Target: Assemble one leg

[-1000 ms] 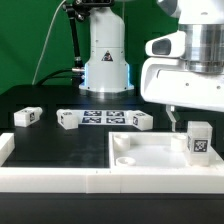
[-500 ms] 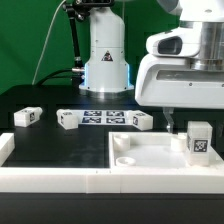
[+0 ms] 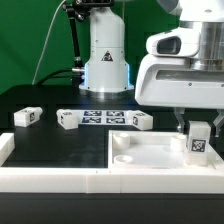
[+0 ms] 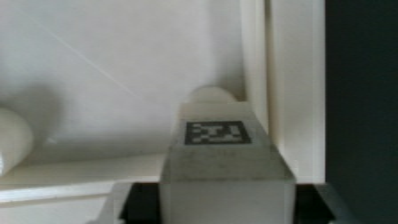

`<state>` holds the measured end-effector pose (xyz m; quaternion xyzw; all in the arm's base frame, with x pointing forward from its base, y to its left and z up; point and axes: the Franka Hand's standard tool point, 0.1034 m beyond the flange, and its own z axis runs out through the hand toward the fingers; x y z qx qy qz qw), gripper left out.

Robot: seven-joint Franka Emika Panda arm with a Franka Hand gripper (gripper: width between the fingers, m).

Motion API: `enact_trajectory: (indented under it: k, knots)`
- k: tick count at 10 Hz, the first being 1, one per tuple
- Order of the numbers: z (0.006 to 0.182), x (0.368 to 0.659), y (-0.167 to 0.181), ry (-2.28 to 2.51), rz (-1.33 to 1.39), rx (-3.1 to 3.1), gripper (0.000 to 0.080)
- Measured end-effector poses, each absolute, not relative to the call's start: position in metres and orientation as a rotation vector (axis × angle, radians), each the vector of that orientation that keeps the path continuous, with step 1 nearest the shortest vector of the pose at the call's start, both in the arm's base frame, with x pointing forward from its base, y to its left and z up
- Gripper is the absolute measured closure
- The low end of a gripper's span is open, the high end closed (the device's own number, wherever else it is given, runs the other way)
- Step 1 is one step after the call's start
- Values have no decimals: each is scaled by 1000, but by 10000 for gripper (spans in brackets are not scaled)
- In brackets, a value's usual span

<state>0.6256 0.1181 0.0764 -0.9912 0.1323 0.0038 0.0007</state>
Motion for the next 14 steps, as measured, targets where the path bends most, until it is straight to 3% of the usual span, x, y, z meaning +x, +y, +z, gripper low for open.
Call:
enact_trajectory:
  k: [7, 9, 10, 11, 14]
  knots:
    - [77, 621, 91, 1149, -28, -2951, 499]
    - [75, 621, 92, 1149, -24, -2950, 239]
    - [75, 621, 92, 1149, -24, -2950, 239]
    - [75, 621, 92, 1149, -24, -2950, 168]
    - [75, 621, 92, 1151, -23, -2949, 151]
